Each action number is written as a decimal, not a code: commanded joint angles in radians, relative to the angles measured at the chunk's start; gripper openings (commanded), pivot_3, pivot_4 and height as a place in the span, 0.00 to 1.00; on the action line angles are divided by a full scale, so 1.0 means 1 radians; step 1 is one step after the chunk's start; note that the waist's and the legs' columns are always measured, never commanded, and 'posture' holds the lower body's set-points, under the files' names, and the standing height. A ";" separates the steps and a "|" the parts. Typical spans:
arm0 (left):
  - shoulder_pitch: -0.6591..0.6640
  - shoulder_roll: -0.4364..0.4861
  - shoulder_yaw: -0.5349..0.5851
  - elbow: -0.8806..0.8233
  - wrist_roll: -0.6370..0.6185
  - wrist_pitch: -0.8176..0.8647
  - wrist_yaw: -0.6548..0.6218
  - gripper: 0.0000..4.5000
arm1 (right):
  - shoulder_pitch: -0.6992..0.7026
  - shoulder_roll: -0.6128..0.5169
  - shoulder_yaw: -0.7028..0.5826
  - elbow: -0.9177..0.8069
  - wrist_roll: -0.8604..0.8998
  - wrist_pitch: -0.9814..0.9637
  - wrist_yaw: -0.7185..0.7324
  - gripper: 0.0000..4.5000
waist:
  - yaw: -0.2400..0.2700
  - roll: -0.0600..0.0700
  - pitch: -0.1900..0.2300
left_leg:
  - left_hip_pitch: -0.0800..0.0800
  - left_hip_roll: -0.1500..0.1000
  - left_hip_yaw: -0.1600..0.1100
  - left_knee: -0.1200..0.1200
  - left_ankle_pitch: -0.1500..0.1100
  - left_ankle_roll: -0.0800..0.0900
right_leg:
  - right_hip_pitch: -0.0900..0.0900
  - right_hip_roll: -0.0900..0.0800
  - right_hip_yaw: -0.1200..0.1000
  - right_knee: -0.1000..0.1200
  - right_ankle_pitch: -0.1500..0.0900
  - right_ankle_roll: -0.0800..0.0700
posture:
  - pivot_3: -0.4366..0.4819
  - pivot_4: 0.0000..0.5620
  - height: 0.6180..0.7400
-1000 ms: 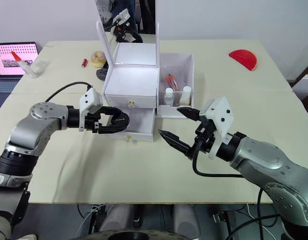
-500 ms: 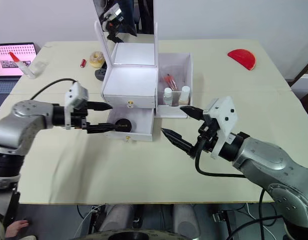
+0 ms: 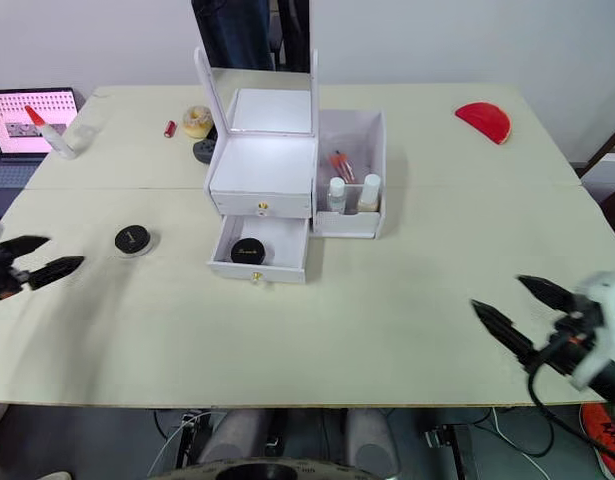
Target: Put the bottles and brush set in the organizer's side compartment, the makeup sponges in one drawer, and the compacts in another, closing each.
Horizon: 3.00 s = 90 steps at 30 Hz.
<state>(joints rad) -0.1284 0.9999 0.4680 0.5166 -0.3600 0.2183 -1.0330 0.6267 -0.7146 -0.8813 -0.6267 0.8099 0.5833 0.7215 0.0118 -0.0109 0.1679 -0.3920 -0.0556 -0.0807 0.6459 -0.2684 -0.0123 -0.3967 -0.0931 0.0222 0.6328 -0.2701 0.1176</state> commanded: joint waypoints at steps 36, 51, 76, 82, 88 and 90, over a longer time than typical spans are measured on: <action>-0.064 -0.287 -0.147 -0.284 0.006 0.070 0.287 1.00 | -0.787 -0.214 0.565 -0.158 0.371 0.136 -0.242 1.00 | 0.002 -0.003 -0.004 | -0.003 -0.001 0.001 0.001 0.000 0.000 | -0.001 -0.002 0.000 -0.002 0.000 0.000 | 0.48 0.27 1.00; -0.227 -0.326 -0.207 -0.001 0.081 -0.018 0.304 1.00 | -1.000 -0.205 0.717 -0.005 0.227 0.133 -0.058 1.00 | -0.001 -0.003 -0.004 | -0.003 -0.001 0.000 0.001 0.000 0.000 | -0.002 -0.002 -0.001 -0.001 0.000 0.000 | 0.48 0.27 1.00; -0.218 -0.227 -0.188 -0.231 -0.046 0.129 0.041 0.60 | -0.989 -0.159 0.723 -0.009 0.158 0.151 -0.052 1.00 | -0.003 -0.003 -0.004 | -0.011 -0.001 0.000 0.002 0.000 -0.001 | -0.011 -0.002 0.000 0.001 0.001 0.000 | 0.48 0.27 1.00; -0.268 -0.155 -0.281 -0.391 -0.114 0.207 -0.160 0.60 | -0.989 -0.140 0.738 -0.005 0.130 0.150 -0.055 1.00 | 0.002 -0.003 -0.004 | -0.015 -0.001 -0.001 0.003 0.000 -0.001 | -0.014 -0.003 -0.001 0.001 0.001 0.000 | 0.48 0.27 1.00; -0.372 -0.245 -0.455 -0.512 -0.087 0.228 -0.192 0.60 | -0.987 -0.117 0.747 -0.017 0.105 0.151 -0.073 1.00 | 0.000 -0.003 -0.004 | -0.015 -0.002 -0.001 0.004 0.001 -0.001 | -0.013 -0.002 -0.002 0.001 0.001 0.000 | 0.48 0.27 1.00; -0.391 -0.283 -0.503 -0.532 -0.070 0.224 -0.183 0.60 | -0.982 -0.112 0.744 -0.026 0.104 0.154 -0.084 1.00 | -0.002 -0.003 -0.004 | -0.015 -0.002 -0.001 0.004 0.001 -0.001 | -0.013 -0.002 -0.002 0.001 0.001 0.000 | 0.48 0.27 1.00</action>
<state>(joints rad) -0.4991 0.7258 -0.0152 0.0222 -0.4411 0.4497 -1.2188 -0.3515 -0.8323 -0.1232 -0.6172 0.9158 0.7441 0.6494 0.0093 -0.0138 0.1641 -0.4067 -0.0575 -0.0815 0.6500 -0.2678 -0.0131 -0.4100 -0.0946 0.0206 0.6339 -0.2693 0.1177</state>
